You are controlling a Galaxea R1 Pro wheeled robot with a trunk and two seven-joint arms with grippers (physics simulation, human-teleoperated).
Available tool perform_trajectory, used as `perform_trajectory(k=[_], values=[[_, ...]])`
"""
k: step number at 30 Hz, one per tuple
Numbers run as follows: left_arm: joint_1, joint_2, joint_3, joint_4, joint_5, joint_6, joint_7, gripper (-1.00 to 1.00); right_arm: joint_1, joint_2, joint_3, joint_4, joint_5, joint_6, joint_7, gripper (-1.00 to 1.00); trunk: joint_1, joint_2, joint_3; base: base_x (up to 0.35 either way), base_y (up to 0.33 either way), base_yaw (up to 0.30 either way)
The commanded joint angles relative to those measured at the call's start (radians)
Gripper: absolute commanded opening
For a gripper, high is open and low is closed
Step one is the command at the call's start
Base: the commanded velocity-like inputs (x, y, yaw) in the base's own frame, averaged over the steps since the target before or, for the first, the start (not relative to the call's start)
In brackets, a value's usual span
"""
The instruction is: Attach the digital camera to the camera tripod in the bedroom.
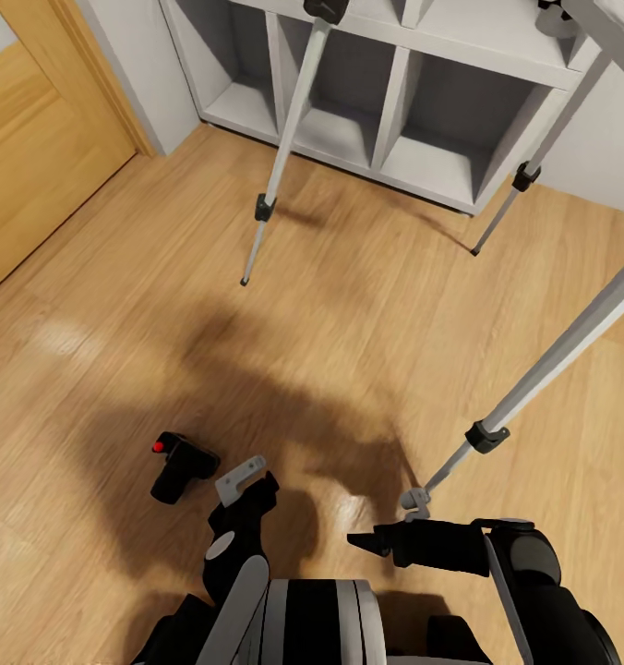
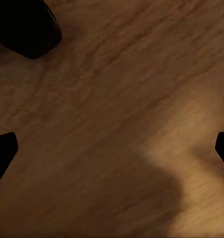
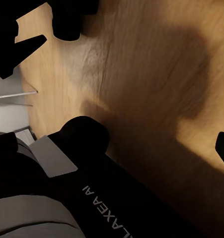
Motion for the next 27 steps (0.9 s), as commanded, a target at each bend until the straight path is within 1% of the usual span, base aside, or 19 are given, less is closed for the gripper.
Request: perform_trajectory(k=[1, 21, 24, 25, 27], values=[[-0.001, 0.0, -0.001, -0.001, 0.003, 0.006, 0.006, 1.0, -0.001, 0.0, -0.001, -0.001, 0.01, 0.005, 0.01, 1.0, 0.0, 0.0, -0.001, -0.007, -0.019, 0.0], [-0.001, 0.002, -0.001, -0.002, 0.003, 0.004, 0.006, 1.0, -0.001, 0.002, -0.001, -0.001, 0.008, 0.005, 0.015, 1.0, 0.0, 0.0, -0.001, -0.001, -0.002, 0.0], [-0.001, 0.002, -0.001, -0.002, 0.003, 0.004, 0.006, 1.0, -0.001, 0.001, 0.0, -0.001, -0.011, 0.005, 0.051, 1.0, 0.0, 0.0, -0.001, 0.0, 0.0, 0.0], [-0.001, 0.002, -0.001, -0.002, 0.003, 0.004, 0.006, 1.0, -0.001, 0.0, 0.002, -0.001, -0.025, 0.005, 0.088, 1.0, 0.0, 0.0, -0.001, 0.0, 0.0, 0.0], [-0.001, 0.002, 0.0, -0.001, 0.003, 0.004, 0.006, 1.0, -0.001, 0.0, 0.002, -0.001, -0.034, 0.005, 0.127, 1.0, 0.0, 0.0, -0.001, 0.0, 0.0, 0.0]])
